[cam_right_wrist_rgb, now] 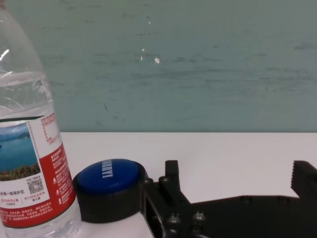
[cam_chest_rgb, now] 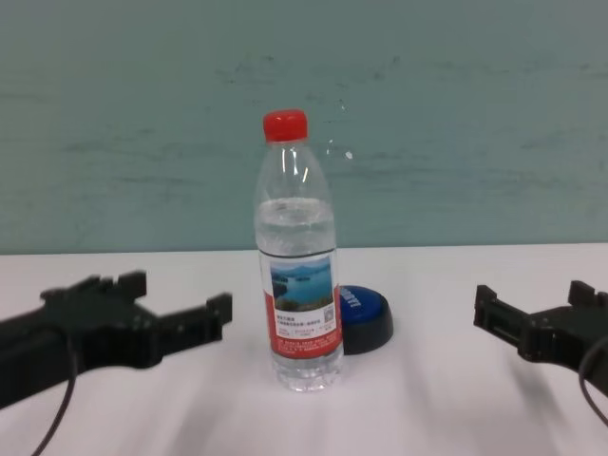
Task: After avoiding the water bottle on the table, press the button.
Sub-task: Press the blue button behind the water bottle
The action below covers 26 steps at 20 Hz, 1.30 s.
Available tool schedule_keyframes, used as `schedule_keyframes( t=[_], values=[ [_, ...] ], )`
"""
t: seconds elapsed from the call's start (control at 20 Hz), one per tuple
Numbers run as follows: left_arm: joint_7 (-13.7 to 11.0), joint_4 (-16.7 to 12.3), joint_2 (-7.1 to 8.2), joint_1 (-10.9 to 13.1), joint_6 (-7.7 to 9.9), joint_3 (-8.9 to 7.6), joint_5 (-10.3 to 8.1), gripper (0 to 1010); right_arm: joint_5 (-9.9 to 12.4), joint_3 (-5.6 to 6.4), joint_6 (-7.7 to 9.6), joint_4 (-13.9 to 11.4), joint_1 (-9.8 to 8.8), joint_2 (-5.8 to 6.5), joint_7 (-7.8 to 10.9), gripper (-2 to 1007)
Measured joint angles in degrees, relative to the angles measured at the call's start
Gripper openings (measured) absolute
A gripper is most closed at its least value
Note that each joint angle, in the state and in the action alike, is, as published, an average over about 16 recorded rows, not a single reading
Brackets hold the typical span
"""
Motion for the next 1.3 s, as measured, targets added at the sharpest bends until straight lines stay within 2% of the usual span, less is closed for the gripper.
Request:
schedule_keyframes(
  t=[0.3,0.6,0.85,1.3],
  values=[
    [-2.0,4.7,0.83,-5.1,-2.99,1.28,-1.11,1000,0.0,0.0,0.0,0.0,0.0,0.0,0.0,1004],
    [-3.4,7.7,1.04,-8.2,-4.58,2.53,-1.74,1000,0.0,0.0,0.0,0.0,0.0,0.0,0.0,1004],
    [-3.7,8.5,1.09,-9.0,-4.94,2.89,-1.84,1000,0.0,0.0,0.0,0.0,0.0,0.0,0.0,1004],
    [-3.5,7.9,1.15,-8.6,-4.67,2.74,-1.86,1000,0.0,0.0,0.0,0.0,0.0,0.0,0.0,1004]
  ],
)
